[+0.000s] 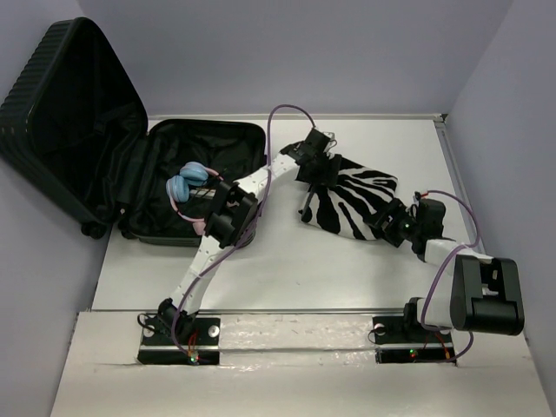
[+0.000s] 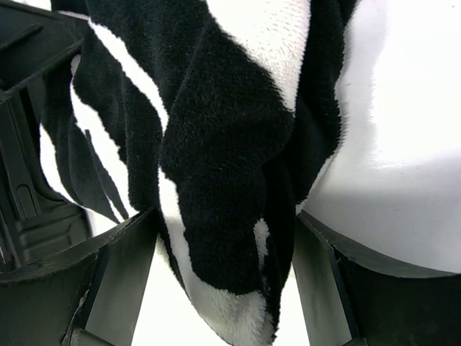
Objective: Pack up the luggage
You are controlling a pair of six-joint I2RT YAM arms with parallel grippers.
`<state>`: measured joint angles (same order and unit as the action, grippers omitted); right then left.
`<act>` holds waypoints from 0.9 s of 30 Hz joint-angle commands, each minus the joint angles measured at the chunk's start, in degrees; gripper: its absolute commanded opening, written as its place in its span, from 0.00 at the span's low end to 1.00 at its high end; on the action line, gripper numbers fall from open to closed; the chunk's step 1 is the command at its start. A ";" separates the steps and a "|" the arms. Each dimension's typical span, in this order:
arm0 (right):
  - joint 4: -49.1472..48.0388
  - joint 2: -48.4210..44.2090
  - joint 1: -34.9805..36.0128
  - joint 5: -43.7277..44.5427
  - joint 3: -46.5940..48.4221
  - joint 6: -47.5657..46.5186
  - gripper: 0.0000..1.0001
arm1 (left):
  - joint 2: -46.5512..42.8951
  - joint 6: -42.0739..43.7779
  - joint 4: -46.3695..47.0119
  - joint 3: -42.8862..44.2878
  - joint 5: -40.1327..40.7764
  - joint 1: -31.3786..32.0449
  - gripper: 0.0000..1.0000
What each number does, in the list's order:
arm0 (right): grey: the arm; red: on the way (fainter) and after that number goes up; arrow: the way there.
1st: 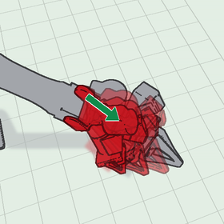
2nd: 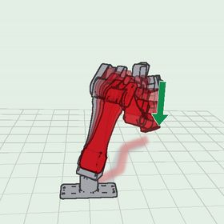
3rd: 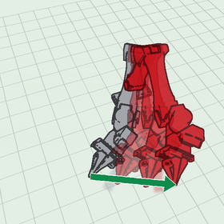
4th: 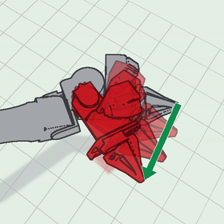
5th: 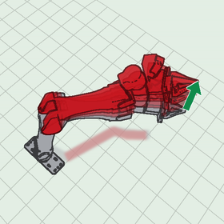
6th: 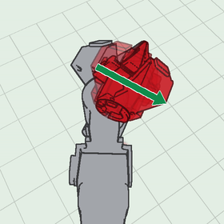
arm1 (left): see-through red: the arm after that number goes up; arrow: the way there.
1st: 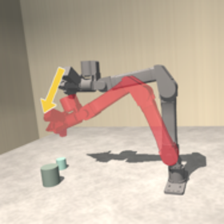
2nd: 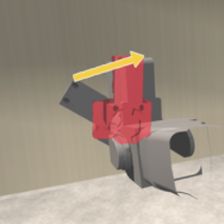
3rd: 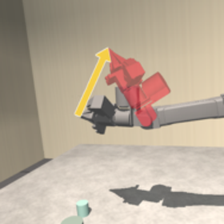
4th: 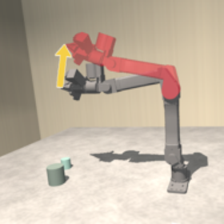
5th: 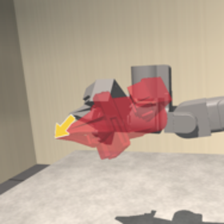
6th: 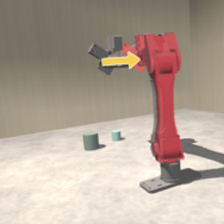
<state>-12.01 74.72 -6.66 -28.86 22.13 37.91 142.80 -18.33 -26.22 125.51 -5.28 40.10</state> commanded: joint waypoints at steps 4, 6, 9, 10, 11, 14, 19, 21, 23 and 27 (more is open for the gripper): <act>-2.23 1.66 0.42 -1.20 -0.33 0.49 0.75 | 3.45 -3.47 3.80 -0.18 -10.36 -0.11 0.95; -2.67 1.75 0.42 -1.46 -0.33 0.67 0.71 | 4.58 -4.43 4.42 -0.18 -11.85 -0.19 0.92; -3.63 2.27 0.42 -2.42 -0.33 1.20 0.56 | 5.64 -5.66 7.04 -1.23 -14.32 -0.11 0.76; -3.90 2.54 0.42 -2.69 -0.33 1.29 0.51 | 5.73 -6.02 7.84 -1.93 -14.67 -0.11 0.65; -4.51 2.89 0.42 -3.21 -0.33 1.55 0.46 | 5.38 -6.19 8.72 -2.72 -15.19 -0.19 0.58; -6.35 3.07 0.42 -3.57 -0.95 1.99 0.44 | 3.37 -7.33 12.84 -7.11 -14.24 -0.11 0.36; -8.55 2.10 0.42 -5.15 -1.83 2.52 0.20 | -0.50 -8.74 17.77 -11.60 -14.23 -0.11 0.06; -9.00 1.22 0.94 -5.94 -1.65 1.91 0.15 | -1.99 -9.70 19.44 -12.83 -15.63 -0.19 0.06; -8.56 0.00 1.64 -5.50 -1.30 1.82 0.12 | -4.98 -10.15 21.20 -13.89 -15.99 -0.19 0.06; -7.33 -3.69 4.80 -4.28 0.80 2.69 0.07 | -11.21 -9.89 21.82 -13.19 -16.34 -0.28 0.06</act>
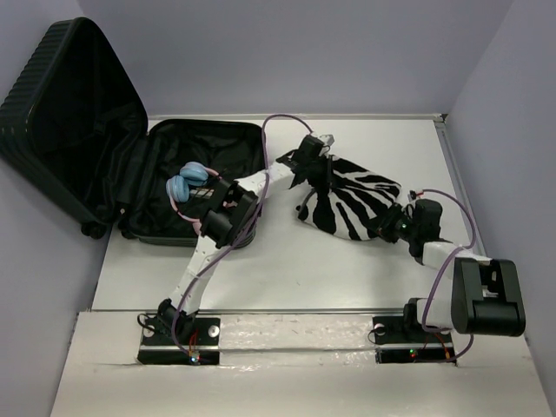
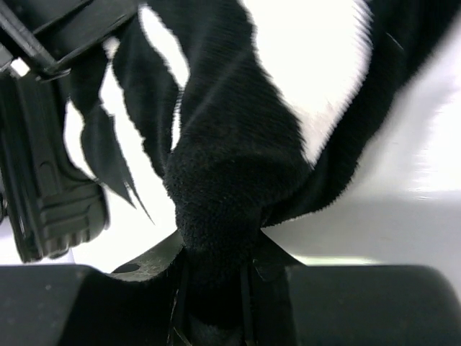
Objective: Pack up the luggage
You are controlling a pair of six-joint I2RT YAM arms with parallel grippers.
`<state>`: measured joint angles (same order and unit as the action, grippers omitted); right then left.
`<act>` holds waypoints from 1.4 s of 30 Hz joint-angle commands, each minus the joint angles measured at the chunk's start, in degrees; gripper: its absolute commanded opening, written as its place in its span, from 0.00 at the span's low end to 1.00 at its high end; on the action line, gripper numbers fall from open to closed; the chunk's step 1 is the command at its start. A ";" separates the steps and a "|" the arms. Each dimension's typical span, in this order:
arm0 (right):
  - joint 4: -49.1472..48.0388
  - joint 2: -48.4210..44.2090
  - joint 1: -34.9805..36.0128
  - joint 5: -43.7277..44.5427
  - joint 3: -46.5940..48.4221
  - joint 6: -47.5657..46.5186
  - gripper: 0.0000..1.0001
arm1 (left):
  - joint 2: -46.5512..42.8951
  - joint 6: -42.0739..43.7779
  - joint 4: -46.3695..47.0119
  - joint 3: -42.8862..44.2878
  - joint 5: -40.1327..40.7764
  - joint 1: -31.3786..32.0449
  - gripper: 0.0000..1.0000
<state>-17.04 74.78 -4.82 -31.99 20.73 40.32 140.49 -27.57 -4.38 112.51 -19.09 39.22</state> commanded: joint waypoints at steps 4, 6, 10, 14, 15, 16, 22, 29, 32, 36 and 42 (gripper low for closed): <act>-0.46 -6.84 4.12 0.52 4.92 0.82 0.07 | -12.77 -1.08 0.25 0.08 -4.11 0.07 0.06; 0.60 -8.15 4.73 0.61 7.56 1.26 0.07 | -14.61 -1.25 0.16 0.60 -4.64 -0.90 0.06; 1.65 -8.08 6.05 1.40 12.30 1.61 0.07 | -15.94 -2.13 -0.80 3.50 -7.71 -3.18 0.06; 1.74 -5.36 9.20 1.84 17.75 2.22 0.07 | -16.47 -1.70 -4.13 8.15 -8.69 -5.73 0.06; 1.66 -3.70 10.26 2.89 20.38 2.22 0.07 | -16.56 -1.35 -6.14 10.69 -8.51 -7.04 0.06; 1.66 -3.68 11.31 3.42 21.97 2.31 0.07 | -16.82 -1.17 -7.03 11.84 -8.42 -7.84 0.06; 0.17 8.17 18.08 5.18 37.31 4.50 0.07 | -18.41 -1.43 -11.86 16.85 -11.84 -15.57 0.06; 2.36 25.66 25.19 6.50 69.81 5.04 0.07 | -18.56 -5.63 -14.97 24.72 -18.34 -29.01 0.06; 4.99 33.63 29.06 6.76 82.24 4.25 0.07 | -25.51 -8.89 -9.27 21.10 -19.14 -35.16 0.06; 8.42 43.24 33.46 7.38 102.44 3.19 0.07 | -29.56 -11.54 -5.92 21.02 -22.47 -44.82 0.06; 3.70 51.59 41.80 6.25 98.47 -1.99 0.07 | -36.77 -4.79 -2.39 3.01 -24.85 -50.30 0.06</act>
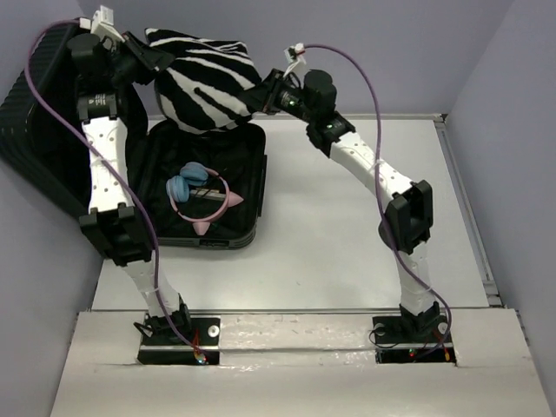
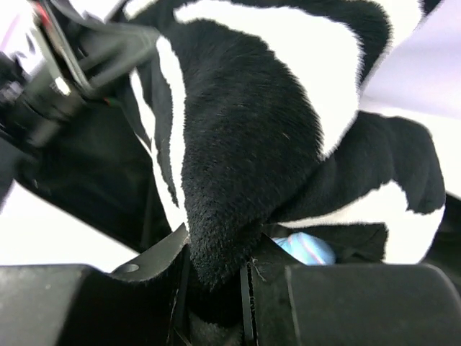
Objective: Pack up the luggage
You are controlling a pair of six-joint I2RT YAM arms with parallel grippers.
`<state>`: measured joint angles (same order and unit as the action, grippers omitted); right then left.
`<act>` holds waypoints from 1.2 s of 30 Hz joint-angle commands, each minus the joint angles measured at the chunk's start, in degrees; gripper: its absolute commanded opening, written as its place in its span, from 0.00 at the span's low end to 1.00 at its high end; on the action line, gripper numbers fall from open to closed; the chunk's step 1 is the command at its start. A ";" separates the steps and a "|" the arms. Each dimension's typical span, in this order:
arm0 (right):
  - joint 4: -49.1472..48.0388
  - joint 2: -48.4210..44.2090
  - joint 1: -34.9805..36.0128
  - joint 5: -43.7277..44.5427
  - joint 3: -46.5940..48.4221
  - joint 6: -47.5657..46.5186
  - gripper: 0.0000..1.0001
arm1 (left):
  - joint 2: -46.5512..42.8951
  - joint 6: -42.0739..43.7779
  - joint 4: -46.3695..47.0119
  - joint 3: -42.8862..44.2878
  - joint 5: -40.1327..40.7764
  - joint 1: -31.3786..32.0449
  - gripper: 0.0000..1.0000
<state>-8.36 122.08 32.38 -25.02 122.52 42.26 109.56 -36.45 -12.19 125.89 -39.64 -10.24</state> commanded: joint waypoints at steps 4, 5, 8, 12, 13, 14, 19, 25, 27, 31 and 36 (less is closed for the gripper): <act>-10.18 6.50 8.30 -3.19 -14.83 -4.64 0.10 | -11.46 3.59 11.98 -35.00 -5.19 -0.92 0.17; -11.49 5.89 8.92 -3.11 -20.51 -6.56 0.18 | -13.47 3.49 13.75 -38.83 -4.40 -1.01 0.23; -11.50 2.47 9.54 -1.79 -27.84 -8.42 0.37 | -16.03 4.71 13.68 -48.96 -1.59 -1.36 0.60; -6.42 -2.37 9.54 1.37 -34.45 -12.37 0.63 | -20.69 9.45 6.67 -52.05 8.24 -1.54 0.94; -3.97 -4.38 9.54 3.11 -34.71 -13.68 0.63 | -21.74 10.33 4.12 -52.49 10.17 -1.54 0.92; -2.73 -5.18 9.54 3.74 -34.89 -14.22 0.64 | -22.97 10.86 3.14 -52.84 13.67 -1.54 0.89; 2.20 -9.66 9.54 6.30 -34.81 -16.42 0.89 | -30.53 13.06 -2.48 -53.20 22.83 -1.54 0.94; 12.13 -13.52 9.54 9.80 -30.41 -19.76 0.99 | -42.57 15.61 -6.00 -53.28 42.78 1.44 0.99; 16.78 -14.59 9.54 13.32 -29.18 -20.99 0.99 | -47.91 16.05 -6.27 -55.56 46.65 3.46 0.99; 17.15 -17.93 9.54 15.27 -32.16 -22.31 0.39 | -57.68 16.76 -7.24 -63.54 56.93 4.44 0.99; 17.24 -11.71 10.06 9.12 -26.48 -24.32 0.11 | -64.99 19.04 -11.89 -66.91 73.37 3.91 0.99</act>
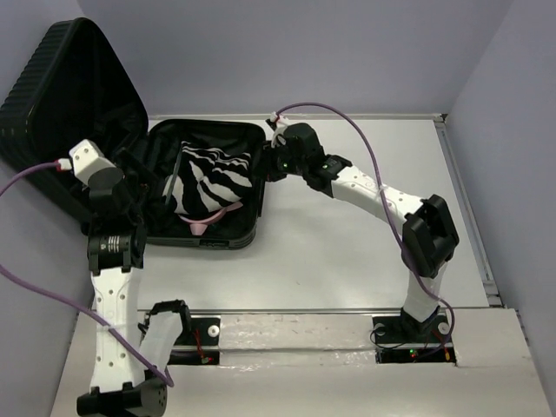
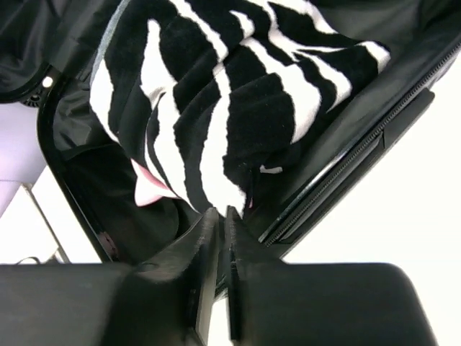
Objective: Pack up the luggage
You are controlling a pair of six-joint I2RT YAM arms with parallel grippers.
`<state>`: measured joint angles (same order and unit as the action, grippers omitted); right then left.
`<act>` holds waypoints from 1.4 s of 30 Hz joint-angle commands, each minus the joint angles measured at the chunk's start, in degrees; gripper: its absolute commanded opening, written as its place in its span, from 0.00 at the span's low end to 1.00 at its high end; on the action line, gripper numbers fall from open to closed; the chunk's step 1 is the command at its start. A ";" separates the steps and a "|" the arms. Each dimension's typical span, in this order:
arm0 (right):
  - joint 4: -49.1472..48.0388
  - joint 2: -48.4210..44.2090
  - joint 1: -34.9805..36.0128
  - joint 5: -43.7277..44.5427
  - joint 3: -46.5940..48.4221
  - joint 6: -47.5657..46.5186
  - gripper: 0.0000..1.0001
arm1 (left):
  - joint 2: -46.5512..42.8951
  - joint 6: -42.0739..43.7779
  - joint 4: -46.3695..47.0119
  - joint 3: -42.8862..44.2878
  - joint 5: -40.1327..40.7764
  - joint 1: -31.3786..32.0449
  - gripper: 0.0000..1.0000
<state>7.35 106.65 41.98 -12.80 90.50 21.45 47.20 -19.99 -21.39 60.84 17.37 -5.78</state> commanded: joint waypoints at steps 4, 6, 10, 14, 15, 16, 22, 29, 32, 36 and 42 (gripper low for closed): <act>7.14 13.39 2.58 -4.60 14.33 -5.98 0.07 | -4.31 0.66 -3.57 -3.88 17.36 -2.91 0.99; 9.78 17.78 3.11 -3.47 18.39 -6.60 0.07 | -2.74 0.56 -3.49 -4.06 14.29 -6.51 0.99; 10.05 19.47 3.11 -1.28 17.43 -5.90 0.07 | 1.13 1.18 -0.15 -3.89 -6.95 -12.67 0.93; 9.96 17.11 3.11 3.46 14.62 -5.55 0.07 | 6.49 -2.68 1.61 0.58 -19.29 -6.11 0.85; 9.87 16.32 3.11 4.18 14.10 -5.63 0.07 | 7.81 -3.99 1.79 1.64 -19.65 -2.95 0.83; 9.61 15.70 3.11 4.79 13.05 -5.63 0.07 | 10.95 -4.35 2.74 2.61 -20.69 3.43 0.81; 7.76 10.07 3.11 5.50 10.49 -6.07 0.07 | 25.83 -5.06 5.38 7.54 -22.30 15.36 0.74; 6.01 6.47 3.11 5.24 7.94 -6.34 0.07 | 36.29 -5.76 9.51 8.07 -18.43 11.94 0.72; 4.86 5.85 3.11 5.50 5.75 -6.07 0.07 | 37.52 -7.16 12.24 6.41 -15.54 9.04 0.72; 4.25 5.32 3.11 5.85 3.90 -5.81 0.07 | 39.19 -8.22 14.88 4.12 -12.63 7.19 0.73; 2.84 0.06 3.11 6.21 -0.14 -5.02 0.07 | 37.79 -10.33 18.48 0.16 -5.76 6.31 0.86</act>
<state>13.74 113.60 44.99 -7.62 92.16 16.27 86.74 -28.27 -7.86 64.14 4.75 1.30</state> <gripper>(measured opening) 0.069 0.756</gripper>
